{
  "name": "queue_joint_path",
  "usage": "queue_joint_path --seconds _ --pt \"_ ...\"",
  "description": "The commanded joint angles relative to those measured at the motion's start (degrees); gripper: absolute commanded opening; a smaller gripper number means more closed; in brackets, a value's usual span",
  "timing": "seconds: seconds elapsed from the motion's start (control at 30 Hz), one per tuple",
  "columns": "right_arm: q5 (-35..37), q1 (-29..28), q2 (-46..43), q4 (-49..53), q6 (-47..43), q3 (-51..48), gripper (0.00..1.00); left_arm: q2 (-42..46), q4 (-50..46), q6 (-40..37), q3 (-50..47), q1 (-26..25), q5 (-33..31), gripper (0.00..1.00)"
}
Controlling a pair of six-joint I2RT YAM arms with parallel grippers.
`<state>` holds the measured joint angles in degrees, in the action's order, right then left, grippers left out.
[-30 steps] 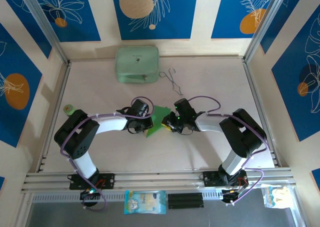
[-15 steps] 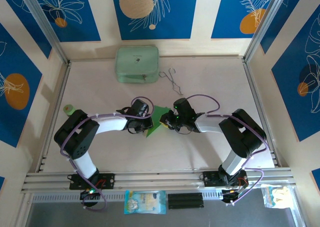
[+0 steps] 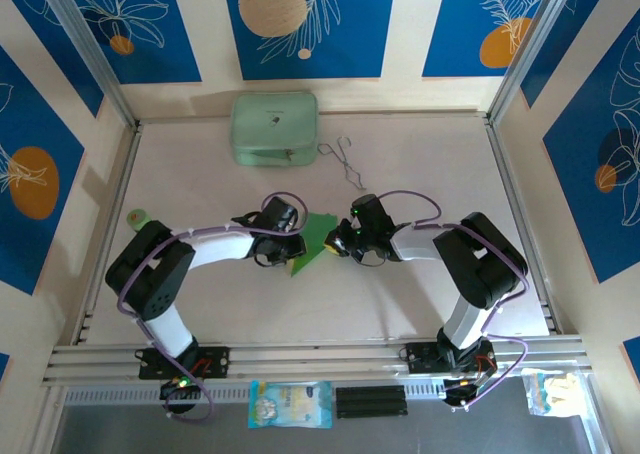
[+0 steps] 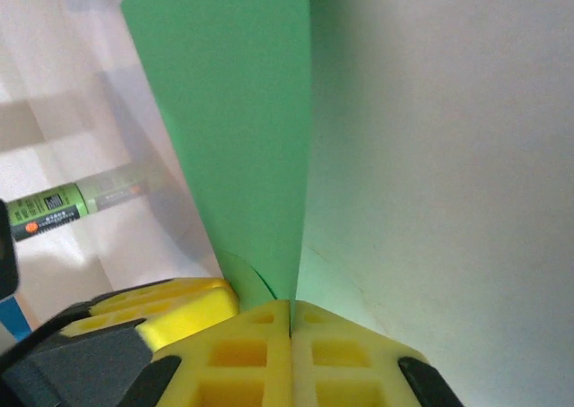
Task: Fold a paper plane with a square sheet of paper (pick it up from the middle)
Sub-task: Fold the wing for the fifth time at the center of the table.
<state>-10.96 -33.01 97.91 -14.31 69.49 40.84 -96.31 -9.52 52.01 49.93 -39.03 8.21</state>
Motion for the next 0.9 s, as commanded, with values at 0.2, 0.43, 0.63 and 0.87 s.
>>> queue_joint_path --seconds 0.2,0.43,0.63,0.87 --pt "5.26 0.40 -9.59 8.24 -2.02 0.00 0.02 9.64 0.64 -14.34 0.94 -0.56 -3.12 0.51" --pt "10.15 1.34 -16.02 14.88 2.25 -1.60 0.01 10.98 14.21 -31.47 -3.95 -4.91 -2.05 0.64" --pt "13.77 1.98 -19.68 22.78 5.98 -0.90 0.01 8.88 25.06 -45.91 -7.55 -8.37 0.22 0.65" --pt "11.00 3.09 -17.31 26.58 9.14 1.32 0.00 2.48 27.95 -54.79 -5.99 -9.98 4.60 0.55"
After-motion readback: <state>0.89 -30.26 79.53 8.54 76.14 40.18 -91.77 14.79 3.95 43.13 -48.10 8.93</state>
